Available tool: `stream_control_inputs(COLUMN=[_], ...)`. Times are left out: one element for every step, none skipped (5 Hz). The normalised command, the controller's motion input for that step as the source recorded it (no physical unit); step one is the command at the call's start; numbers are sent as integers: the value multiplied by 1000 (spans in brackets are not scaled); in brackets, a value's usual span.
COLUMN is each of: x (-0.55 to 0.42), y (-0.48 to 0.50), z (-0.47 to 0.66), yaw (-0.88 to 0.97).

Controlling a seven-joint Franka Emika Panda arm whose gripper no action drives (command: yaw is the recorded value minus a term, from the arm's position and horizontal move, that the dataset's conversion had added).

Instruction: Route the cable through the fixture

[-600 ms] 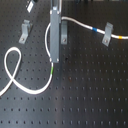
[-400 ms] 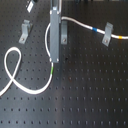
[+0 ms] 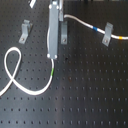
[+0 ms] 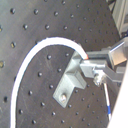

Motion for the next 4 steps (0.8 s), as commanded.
stream_control_inputs(x=[-89, -179, -189, 13], y=[31, 42, 65, 29], z=[-2, -3, -2, 0], yaw=[700, 811, 800, 157])
